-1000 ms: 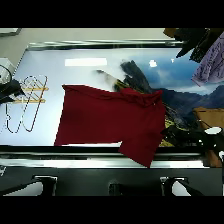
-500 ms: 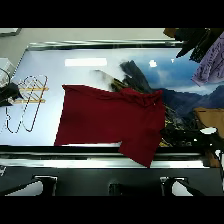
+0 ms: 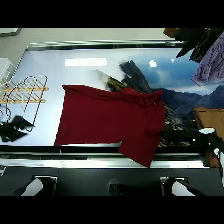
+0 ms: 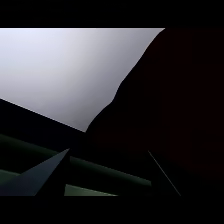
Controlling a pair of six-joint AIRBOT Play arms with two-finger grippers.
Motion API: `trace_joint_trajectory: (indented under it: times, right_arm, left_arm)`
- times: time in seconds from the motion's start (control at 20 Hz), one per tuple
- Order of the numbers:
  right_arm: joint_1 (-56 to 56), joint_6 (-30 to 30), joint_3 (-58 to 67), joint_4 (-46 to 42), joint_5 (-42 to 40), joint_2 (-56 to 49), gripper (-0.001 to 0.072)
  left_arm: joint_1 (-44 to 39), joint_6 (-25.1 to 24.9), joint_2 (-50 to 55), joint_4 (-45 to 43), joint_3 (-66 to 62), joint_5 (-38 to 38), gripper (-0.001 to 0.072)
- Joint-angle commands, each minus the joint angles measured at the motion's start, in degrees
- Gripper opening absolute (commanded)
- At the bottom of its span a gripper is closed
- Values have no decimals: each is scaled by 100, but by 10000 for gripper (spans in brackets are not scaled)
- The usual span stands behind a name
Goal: Fold the clothes and pants, and hang the long-sleeved shirts on hangers.
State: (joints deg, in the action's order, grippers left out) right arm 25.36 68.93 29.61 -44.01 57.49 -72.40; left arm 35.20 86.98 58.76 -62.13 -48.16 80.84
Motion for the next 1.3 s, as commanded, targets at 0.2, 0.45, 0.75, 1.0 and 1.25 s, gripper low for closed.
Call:
trace_joint_trajectory:
  times: [0.2,0.45,0.75,1.0,1.25]
  right_arm:
    - [-4,-387,9,402,660,114,33]
    - [-4,-424,9,400,664,334,33]
    - [-4,-450,9,398,682,348,33]
    - [-4,-531,9,428,763,348,33]
    - [-42,-1134,11,518,1075,420,31]
  left_arm:
    - [256,-776,-229,1121,2380,-1329,546]
    - [-74,-798,-125,1163,2573,-1742,545]
    - [-407,-750,166,1502,2573,-2142,526]
    - [-621,-752,313,1523,2573,-2286,413]
    - [-673,-756,337,1620,2505,-2328,17]
